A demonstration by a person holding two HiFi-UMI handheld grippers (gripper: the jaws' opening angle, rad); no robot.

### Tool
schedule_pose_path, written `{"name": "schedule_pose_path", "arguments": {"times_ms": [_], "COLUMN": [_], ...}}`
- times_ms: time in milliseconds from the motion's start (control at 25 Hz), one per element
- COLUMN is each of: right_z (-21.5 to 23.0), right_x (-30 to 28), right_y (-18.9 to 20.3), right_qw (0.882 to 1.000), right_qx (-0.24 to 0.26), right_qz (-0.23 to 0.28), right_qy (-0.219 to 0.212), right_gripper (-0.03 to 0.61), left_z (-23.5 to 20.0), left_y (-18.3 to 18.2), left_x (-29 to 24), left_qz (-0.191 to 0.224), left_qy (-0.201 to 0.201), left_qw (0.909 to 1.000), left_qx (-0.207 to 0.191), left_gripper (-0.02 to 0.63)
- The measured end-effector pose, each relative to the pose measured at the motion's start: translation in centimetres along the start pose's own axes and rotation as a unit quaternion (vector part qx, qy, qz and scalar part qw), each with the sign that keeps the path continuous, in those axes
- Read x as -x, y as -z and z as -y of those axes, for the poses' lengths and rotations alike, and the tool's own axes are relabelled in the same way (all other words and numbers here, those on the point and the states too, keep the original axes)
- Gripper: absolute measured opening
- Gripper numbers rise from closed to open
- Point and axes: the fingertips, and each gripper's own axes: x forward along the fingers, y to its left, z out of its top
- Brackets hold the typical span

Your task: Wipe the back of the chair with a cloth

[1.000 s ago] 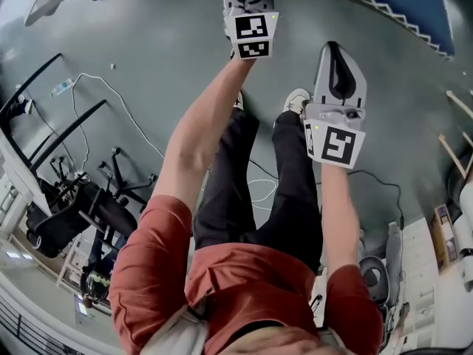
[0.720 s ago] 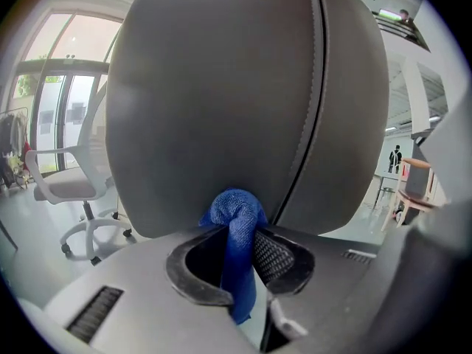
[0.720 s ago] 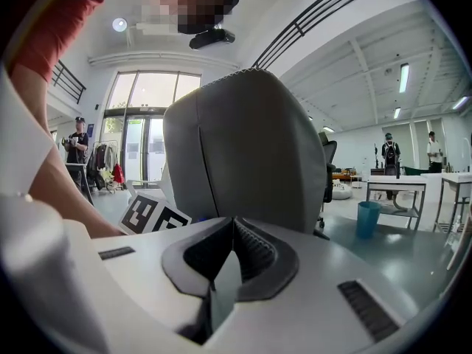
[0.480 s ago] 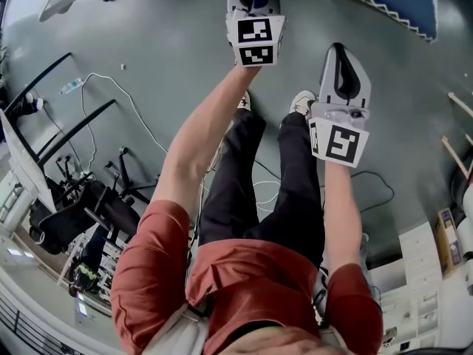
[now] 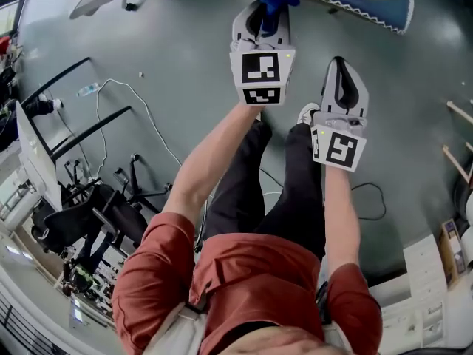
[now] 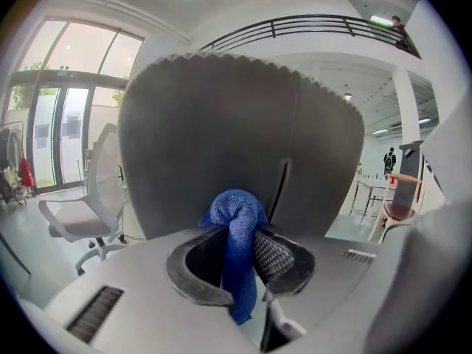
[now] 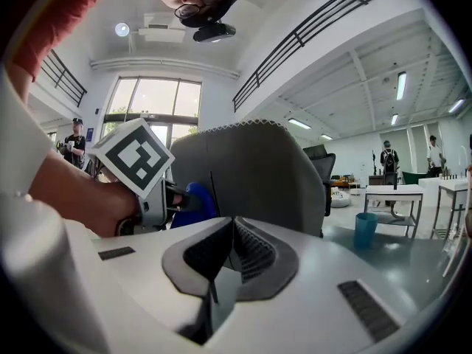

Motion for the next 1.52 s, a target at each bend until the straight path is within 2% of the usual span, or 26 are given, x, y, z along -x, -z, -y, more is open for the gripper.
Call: {"name": "schedule_pose_path", "arguments": {"times_ms": [240, 360, 440, 600, 800, 1000, 1200, 1360, 1520], "right_z": [-0.4, -0.1, 0.0, 0.1, 0.3, 1.1, 1.1, 2.7, 4.2], "right_x": [1.6, 2.3, 2.8, 3.5, 3.4, 3.3, 2.3, 2.2, 1.7], "right_y": [-2.8, -2.9, -2.6, -2.4, -2.6, -1.0, 1.4, 3.1, 5.6], "right_qw": [1.000, 1.000, 1.000, 1.000, 1.000, 1.000, 1.000, 1.000, 0.999], "right_qx": [0.004, 0.004, 0.004, 0.001, 0.002, 0.001, 0.000, 0.002, 0.000], "right_qz": [0.011, 0.006, 0.001, -0.004, -0.005, -0.012, -0.021, -0.028, -0.035], "right_qy": [0.009, 0.011, 0.012, 0.017, 0.017, 0.019, 0.014, 0.014, 0.024], "right_gripper": [0.025, 0.025, 0.025, 0.025, 0.025, 0.025, 0.025, 0.025, 0.025], "left_z": [0.5, 0.5, 0.7, 0.9, 0.4, 0.3, 1.5, 4.1, 5.6], "left_y": [-5.4, -8.5, -10.0, -11.6, -11.4, -7.4, 0.0, 6.2, 12.3], "left_x": [4.9, 7.1, 8.2, 9.4, 9.5, 8.7, 5.0, 1.7, -1.8], "left_qz": [0.029, 0.049, 0.048, 0.039, 0.029, 0.015, -0.018, -0.036, -0.053], "left_qy": [0.018, 0.017, 0.014, 0.010, 0.004, -0.010, 0.012, 0.024, 0.022], "left_qw": [0.9992, 0.9979, 0.9979, 0.9981, 0.9986, 0.9993, 0.9996, 0.9990, 0.9983], "left_qx": [-0.022, -0.037, -0.042, -0.047, -0.044, -0.031, -0.020, -0.006, -0.008], "left_gripper": [0.083, 0.084, 0.086, 0.087, 0.087, 0.089, 0.089, 0.089, 0.089]}}
